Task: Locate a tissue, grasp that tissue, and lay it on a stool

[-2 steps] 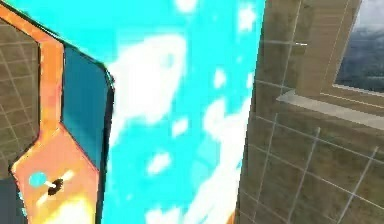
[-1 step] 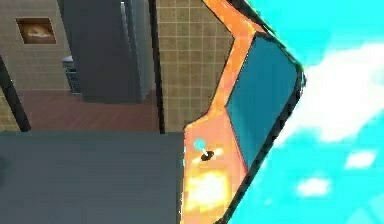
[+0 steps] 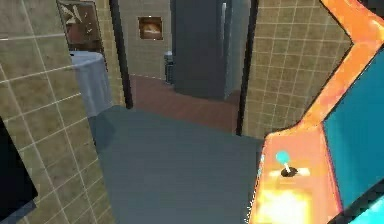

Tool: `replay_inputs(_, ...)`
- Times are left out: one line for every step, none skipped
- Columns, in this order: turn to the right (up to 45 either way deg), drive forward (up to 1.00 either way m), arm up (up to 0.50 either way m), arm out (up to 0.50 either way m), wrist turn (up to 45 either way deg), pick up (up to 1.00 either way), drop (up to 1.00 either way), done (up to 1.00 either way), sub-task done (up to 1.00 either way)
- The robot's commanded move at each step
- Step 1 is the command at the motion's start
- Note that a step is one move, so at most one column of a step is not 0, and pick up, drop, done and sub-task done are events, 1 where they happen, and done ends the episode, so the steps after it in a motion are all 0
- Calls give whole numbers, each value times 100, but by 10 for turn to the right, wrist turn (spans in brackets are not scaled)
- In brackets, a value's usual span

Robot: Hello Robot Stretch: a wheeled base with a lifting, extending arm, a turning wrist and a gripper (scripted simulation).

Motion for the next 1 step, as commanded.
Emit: replay_inputs(0,30,0,0,0,0,0,0,0)
